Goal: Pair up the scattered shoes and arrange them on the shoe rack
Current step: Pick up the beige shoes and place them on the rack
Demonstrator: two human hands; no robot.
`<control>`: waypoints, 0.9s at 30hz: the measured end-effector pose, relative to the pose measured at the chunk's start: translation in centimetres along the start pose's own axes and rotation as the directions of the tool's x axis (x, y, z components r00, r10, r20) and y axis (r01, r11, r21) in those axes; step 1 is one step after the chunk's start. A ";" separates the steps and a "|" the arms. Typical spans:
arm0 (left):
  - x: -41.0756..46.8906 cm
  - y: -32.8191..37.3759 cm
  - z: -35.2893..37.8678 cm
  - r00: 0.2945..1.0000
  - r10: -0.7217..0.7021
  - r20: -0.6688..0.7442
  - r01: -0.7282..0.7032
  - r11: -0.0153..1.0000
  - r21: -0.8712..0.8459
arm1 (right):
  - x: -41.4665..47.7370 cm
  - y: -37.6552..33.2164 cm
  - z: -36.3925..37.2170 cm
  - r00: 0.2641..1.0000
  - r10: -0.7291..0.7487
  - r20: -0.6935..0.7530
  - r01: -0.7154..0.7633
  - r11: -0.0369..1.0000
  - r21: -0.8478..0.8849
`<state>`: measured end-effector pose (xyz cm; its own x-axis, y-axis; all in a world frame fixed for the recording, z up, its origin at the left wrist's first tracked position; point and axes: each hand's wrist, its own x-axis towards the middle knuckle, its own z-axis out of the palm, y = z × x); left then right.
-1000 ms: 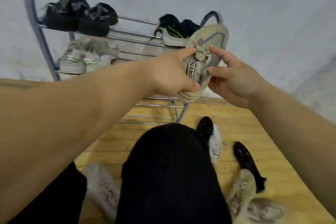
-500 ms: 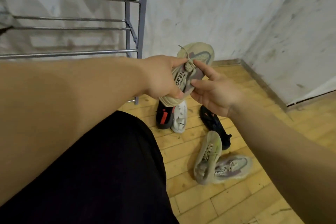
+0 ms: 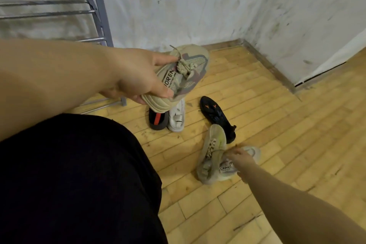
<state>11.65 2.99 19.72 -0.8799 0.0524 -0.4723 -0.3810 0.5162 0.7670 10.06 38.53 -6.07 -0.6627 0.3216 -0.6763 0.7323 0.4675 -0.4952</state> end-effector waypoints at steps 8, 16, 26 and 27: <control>0.3 0.5 0.9 0.999 -0.015 0.031 0.016 1.000 -0.008 | 6.8 8.0 4.2 0.987 0.151 -0.060 -0.109 0.890 0.443; -0.4 -0.5 0.5 0.999 -0.047 0.003 0.047 0.998 0.036 | 8.7 9.2 5.2 0.959 0.269 -0.086 -0.164 0.777 0.608; -1.3 -0.8 -0.1 1.000 -0.003 0.022 0.003 0.999 -0.032 | 1.4 4.2 2.0 0.988 0.149 0.043 -0.134 0.680 0.720; -1.6 -0.8 -0.3 1.000 0.006 0.012 -0.005 0.999 -0.045 | 0.3 3.1 1.7 0.993 0.117 0.021 -0.095 0.672 0.735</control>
<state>13.28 2.29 20.00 -0.8786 0.0659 -0.4730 -0.3887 0.4769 0.7884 12.41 38.65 -8.70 -0.5687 0.3572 -0.7409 0.6701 -0.3211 -0.6692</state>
